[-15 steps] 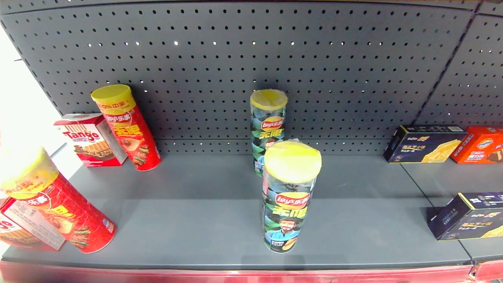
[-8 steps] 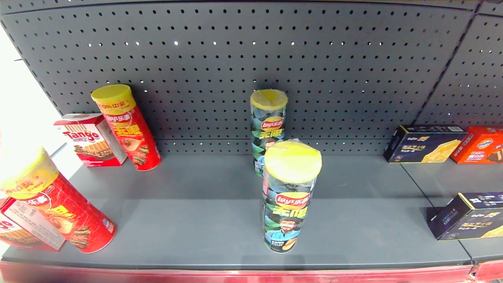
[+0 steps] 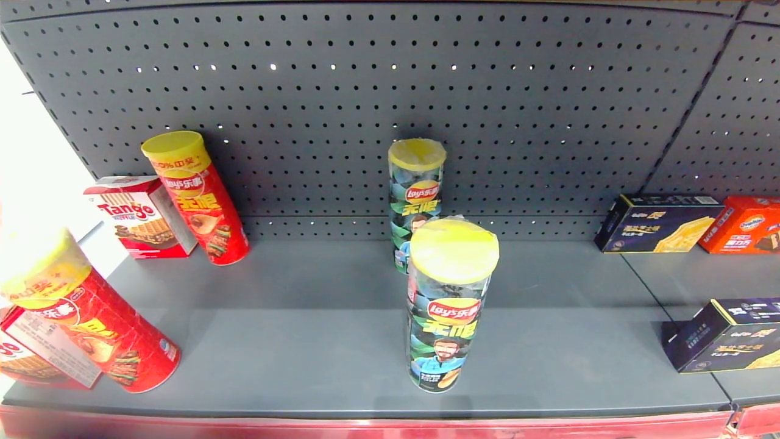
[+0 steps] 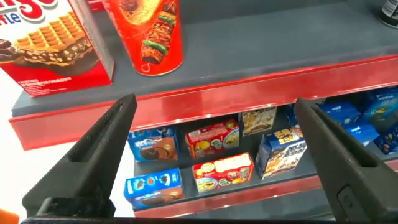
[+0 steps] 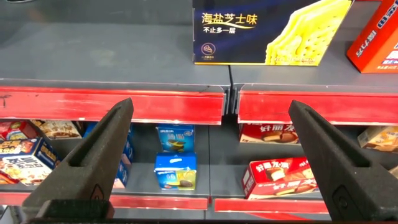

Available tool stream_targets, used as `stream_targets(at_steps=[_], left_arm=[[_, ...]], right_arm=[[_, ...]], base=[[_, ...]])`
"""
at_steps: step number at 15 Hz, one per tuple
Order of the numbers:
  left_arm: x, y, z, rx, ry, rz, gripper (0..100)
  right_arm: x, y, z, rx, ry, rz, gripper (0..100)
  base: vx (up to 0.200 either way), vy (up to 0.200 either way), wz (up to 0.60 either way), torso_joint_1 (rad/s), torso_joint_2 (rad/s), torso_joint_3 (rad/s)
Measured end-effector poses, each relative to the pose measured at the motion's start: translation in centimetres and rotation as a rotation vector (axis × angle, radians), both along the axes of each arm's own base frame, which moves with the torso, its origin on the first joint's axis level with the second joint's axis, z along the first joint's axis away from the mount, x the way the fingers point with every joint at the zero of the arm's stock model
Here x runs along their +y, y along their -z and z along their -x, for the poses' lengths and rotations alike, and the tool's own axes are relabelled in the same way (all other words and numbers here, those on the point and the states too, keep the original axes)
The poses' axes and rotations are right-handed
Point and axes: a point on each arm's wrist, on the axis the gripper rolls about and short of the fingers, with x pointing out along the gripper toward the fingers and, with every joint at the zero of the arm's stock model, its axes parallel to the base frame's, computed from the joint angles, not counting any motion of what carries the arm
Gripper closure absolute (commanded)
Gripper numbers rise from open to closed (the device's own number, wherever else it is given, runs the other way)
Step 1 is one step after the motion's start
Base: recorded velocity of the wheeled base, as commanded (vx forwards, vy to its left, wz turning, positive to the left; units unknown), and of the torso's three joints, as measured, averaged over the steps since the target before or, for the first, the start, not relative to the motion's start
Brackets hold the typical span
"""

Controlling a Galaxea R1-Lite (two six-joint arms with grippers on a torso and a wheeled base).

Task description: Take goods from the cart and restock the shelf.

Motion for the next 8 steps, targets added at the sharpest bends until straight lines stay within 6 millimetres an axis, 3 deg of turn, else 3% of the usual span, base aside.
stream_targets(at_steps=[2, 4, 8], left_arm=[[0.0, 0.0, 0.0, 0.0, 0.001, 0.0, 0], [0.0, 0.0, 0.0, 0.001, 0.0, 0.0, 0], [0.0, 0.0, 0.0, 0.001, -0.001, 0.0, 0]], right_arm=[[0.0, -0.2, 0.0, 0.001, -0.013, 0.005, 0], [0.0, -2.9, -0.1, -0.01, -0.03, 0.007, 0], [0.3, -11.9, -3.2, 0.012, -0.219, 0.04, 0]], base=[[0.0, 0.0, 0.0, 0.0, 0.0, 0.0], [0.0, 0.0, 0.0, 0.0, 0.0, 0.0], [0.0, 0.0, 0.0, 0.0, 0.0, 0.0]])
